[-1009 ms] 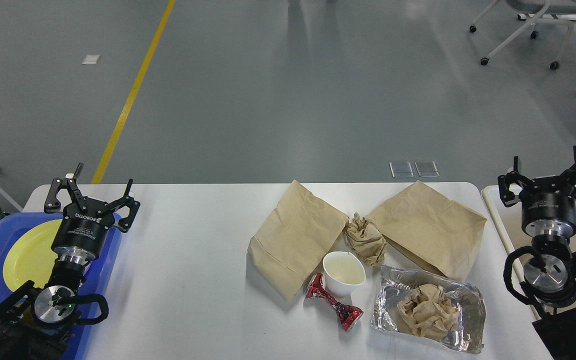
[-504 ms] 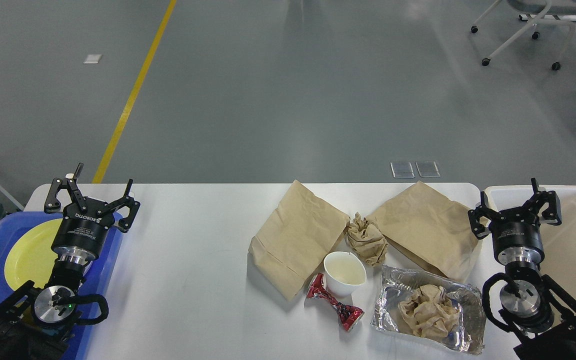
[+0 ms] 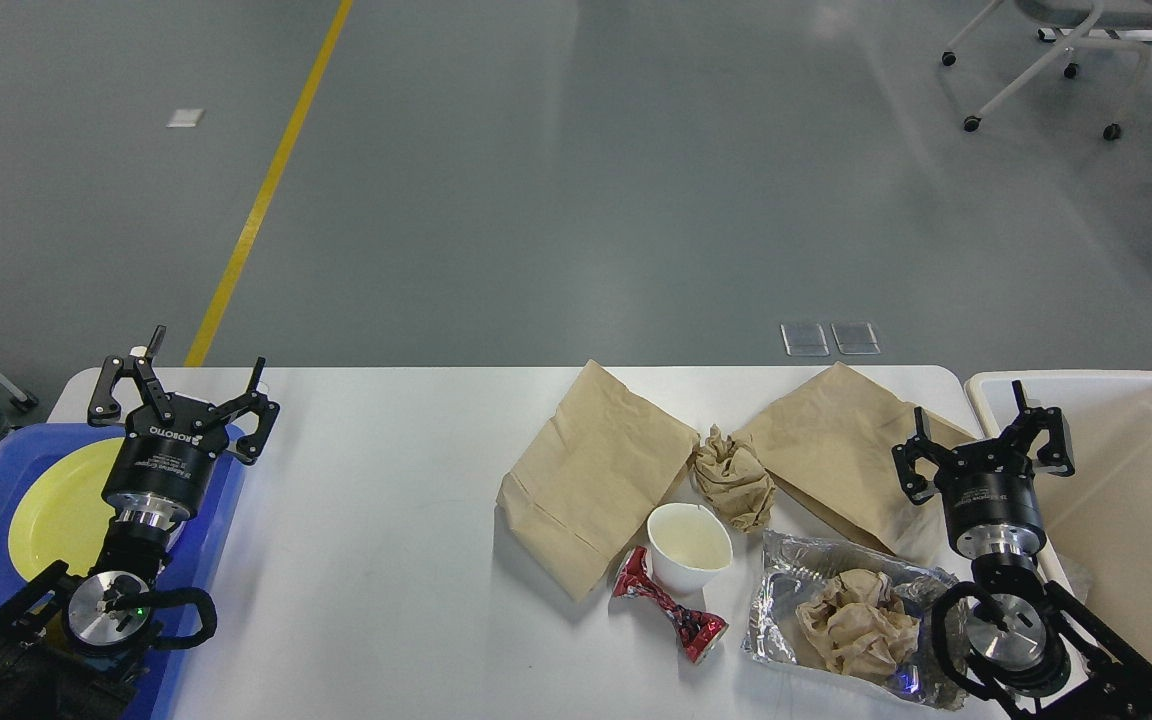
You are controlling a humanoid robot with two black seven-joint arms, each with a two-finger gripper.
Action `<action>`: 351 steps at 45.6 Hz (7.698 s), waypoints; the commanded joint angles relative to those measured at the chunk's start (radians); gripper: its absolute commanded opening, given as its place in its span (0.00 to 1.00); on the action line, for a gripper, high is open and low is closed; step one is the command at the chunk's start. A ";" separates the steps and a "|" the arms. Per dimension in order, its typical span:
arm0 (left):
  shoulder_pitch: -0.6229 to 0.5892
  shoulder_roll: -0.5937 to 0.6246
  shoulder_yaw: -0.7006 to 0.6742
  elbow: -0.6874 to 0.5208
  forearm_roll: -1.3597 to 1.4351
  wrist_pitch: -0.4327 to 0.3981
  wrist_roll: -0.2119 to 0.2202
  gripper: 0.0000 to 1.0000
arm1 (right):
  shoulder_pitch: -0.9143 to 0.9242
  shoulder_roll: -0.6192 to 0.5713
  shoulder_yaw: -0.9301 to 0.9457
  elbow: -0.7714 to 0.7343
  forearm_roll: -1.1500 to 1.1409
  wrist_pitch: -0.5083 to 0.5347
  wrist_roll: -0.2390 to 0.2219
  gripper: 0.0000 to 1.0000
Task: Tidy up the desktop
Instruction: 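Move the right gripper back toward the white bin, then raise the right gripper and swing it over the brown paper bag, then lower the right gripper onto the brown paper bag and grasp it, then lift the brown paper bag and drop it into the white bin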
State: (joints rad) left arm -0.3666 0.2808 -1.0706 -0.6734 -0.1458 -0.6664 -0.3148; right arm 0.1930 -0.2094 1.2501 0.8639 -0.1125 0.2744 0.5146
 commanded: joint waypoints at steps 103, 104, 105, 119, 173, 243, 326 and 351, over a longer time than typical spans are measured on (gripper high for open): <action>0.000 0.000 0.000 0.000 0.000 0.001 0.000 0.96 | 0.618 -0.403 -0.869 -0.036 -0.156 0.003 -0.126 1.00; 0.000 0.000 0.000 0.000 0.002 0.001 0.000 0.96 | 0.655 -0.413 -0.920 -0.036 -0.144 0.006 -0.126 1.00; 0.000 0.000 0.000 0.000 0.000 0.001 0.000 0.96 | 0.689 -0.423 -0.972 -0.034 -0.130 0.009 -0.126 1.00; 0.000 0.000 0.000 0.000 0.000 0.001 0.000 0.96 | 1.327 -0.383 -2.020 0.018 -0.003 0.094 -0.128 1.00; -0.002 0.000 0.000 -0.002 0.000 0.001 0.000 0.96 | 2.393 -0.088 -2.540 0.758 0.071 0.512 -0.648 1.00; -0.001 0.000 -0.002 0.000 0.002 -0.001 0.000 0.96 | 1.185 0.309 -2.120 -0.152 0.318 -0.075 -0.639 1.00; 0.000 0.000 -0.002 0.000 0.000 -0.001 0.000 0.96 | 1.115 0.300 -1.991 -0.139 0.359 -0.176 -0.647 0.00; 0.000 0.000 -0.002 -0.002 0.000 -0.001 0.000 0.96 | 1.683 0.165 -2.238 0.336 0.366 0.063 -0.637 0.00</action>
State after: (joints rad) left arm -0.3671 0.2807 -1.0723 -0.6749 -0.1456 -0.6673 -0.3145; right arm 1.7524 -0.0256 -0.9596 1.1517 0.2530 0.2452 -0.1243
